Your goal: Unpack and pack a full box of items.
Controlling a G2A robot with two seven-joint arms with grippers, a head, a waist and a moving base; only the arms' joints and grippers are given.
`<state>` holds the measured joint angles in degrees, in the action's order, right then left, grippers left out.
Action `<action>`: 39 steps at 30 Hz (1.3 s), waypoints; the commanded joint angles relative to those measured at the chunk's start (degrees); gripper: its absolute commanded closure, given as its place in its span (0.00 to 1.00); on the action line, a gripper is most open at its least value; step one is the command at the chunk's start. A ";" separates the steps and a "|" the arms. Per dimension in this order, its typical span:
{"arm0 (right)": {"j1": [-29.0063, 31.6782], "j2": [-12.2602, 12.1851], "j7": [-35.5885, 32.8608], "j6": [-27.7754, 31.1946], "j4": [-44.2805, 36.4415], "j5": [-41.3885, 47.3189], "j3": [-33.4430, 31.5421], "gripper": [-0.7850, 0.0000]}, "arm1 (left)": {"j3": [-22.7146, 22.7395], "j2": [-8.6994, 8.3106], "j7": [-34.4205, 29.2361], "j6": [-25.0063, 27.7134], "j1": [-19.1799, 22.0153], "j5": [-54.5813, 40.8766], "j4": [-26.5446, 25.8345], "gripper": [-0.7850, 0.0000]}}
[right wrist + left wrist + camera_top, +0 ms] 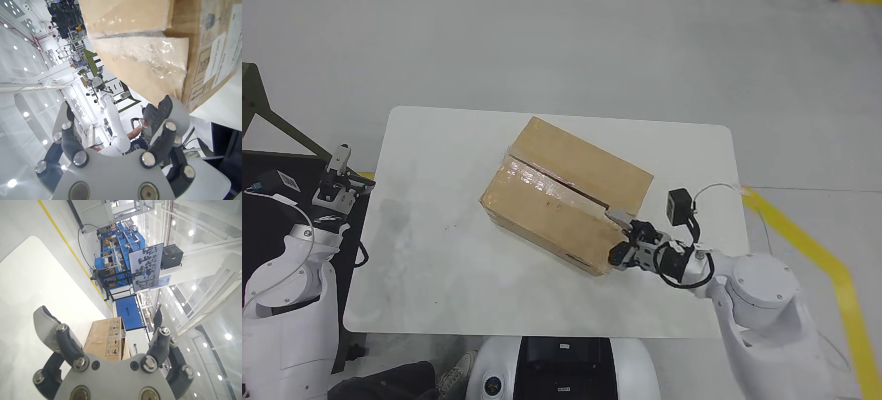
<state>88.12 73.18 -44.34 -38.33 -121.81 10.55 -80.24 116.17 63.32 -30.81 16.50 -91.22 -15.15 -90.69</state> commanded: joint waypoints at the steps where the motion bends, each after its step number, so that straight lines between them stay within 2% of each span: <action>1: 0.13 -0.14 0.29 0.43 -0.37 0.28 -0.36 0.00 | 0.00 0.00 0.00 0.00 0.00 0.00 0.00 0.00; 6: 0.84 -0.70 1.75 1.81 -1.89 -0.79 -2.08 0.00 | 0.00 0.00 0.00 0.00 0.00 0.00 0.00 0.00; 15: 3.78 -1.48 5.16 10.18 -3.37 0.48 -9.41 0.00 | 0.00 0.00 0.00 0.00 0.00 0.00 0.00 0.00; 22: 3.50 -2.02 6.67 14.96 -1.90 1.55 -14.75 0.00 | 0.00 0.00 0.00 0.00 0.00 0.00 0.00 0.00; 26: 2.33 -2.58 5.39 13.29 -0.63 -1.12 -15.46 0.00 | 0.00 0.00 0.00 0.00 0.00 0.00 0.00 0.00; 34: -1.41 -2.91 5.42 19.82 5.32 0.93 -15.46 0.00 | 0.00 0.00 0.00 0.00 0.00 0.00 0.00 0.00; 39: -1.53 -2.90 5.63 20.29 5.55 1.18 -15.45 0.00 | 0.00 0.00 0.00 0.00 0.00 0.00 0.00 0.00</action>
<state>86.60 70.28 -38.73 -18.10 -116.29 11.74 -95.69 116.17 63.32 -30.81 16.50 -91.22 -15.15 -90.69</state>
